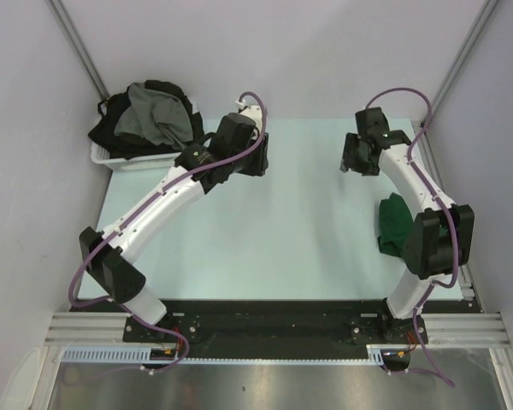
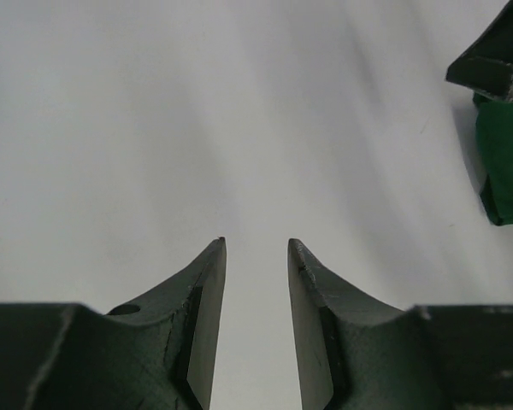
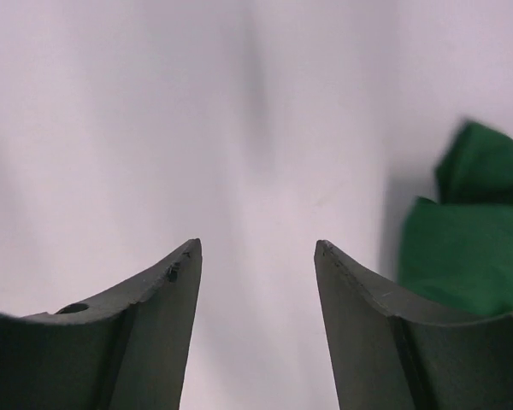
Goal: Fold and stack the t-shirts
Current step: Put the neatly folded tshirt into the corner of the board with the right arm
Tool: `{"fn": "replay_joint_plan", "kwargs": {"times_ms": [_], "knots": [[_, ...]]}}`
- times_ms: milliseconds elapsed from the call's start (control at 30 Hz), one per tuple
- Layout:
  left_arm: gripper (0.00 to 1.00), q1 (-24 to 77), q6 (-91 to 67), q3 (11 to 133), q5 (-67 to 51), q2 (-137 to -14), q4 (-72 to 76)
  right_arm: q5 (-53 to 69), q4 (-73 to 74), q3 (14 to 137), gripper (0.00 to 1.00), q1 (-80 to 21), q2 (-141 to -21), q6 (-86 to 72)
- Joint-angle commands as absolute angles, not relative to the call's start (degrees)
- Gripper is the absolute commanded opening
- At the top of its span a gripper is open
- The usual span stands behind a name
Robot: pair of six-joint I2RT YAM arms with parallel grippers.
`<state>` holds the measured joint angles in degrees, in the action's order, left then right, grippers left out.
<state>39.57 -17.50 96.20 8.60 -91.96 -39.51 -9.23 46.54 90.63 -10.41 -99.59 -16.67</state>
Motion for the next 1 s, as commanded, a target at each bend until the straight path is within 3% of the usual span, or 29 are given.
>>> {"fn": "replay_joint_plan", "kwargs": {"times_ms": [0, 100, 367, 400, 433, 533, 733, 767, 800, 833, 967], "knots": [[0.4, 39.6, -17.3, 96.2, 8.4, -92.5, -34.4, -1.9, 40.8, 97.1, 0.66, -13.4, -99.5, -13.4], [0.41, 39.6, -16.6, 96.8, 8.1, -93.6, -33.0, -1.7, 41.1, 100.5, 0.75, -15.5, -100.5, -11.8], [0.41, 39.2, -14.3, 100.3, 12.0, -96.9, -35.0, -4.4, 44.2, 106.2, 0.78, -18.3, -101.1, -10.0], [0.41, 38.9, -14.1, 101.5, 14.8, -96.9, -35.4, -3.2, 44.3, 106.3, 0.84, -18.3, -100.6, -10.1], [0.42, 38.8, -13.9, 102.2, 16.1, -96.9, -36.4, -3.4, 44.3, 106.6, 0.99, -18.5, -100.2, -10.8], [0.61, 38.3, -13.7, 103.9, 21.5, -95.5, -37.2, -2.7, 44.5, 106.5, 1.0, -18.6, -99.1, -11.3], [0.7, 37.3, -13.4, 102.7, 23.8, -91.4, -37.9, -1.6, 44.6, 104.4, 1.0, -18.9, -96.9, -11.3], [0.76, 37.3, -13.4, 102.0, 24.2, -91.0, -37.8, -1.8, 44.2, 103.3, 1.0, -19.2, -96.5, -10.8], [0.94, 37.3, -13.4, 101.6, 24.4, -90.4, -37.5, -2.1, 43.9, 102.5, 1.0, -19.2, -96.0, -10.6], [0.99, 37.3, -13.2, 101.3, 24.7, -89.1, -37.2, -2.4, 43.3, 101.7, 1.0, -19.4, -94.7, -10.5], [1.0, 37.3, -12.7, 100.6, 25.0, -86.8, -35.8, -3.3, 41.6, 98.4, 1.0, -19.3, -91.9, -11.3]]}}
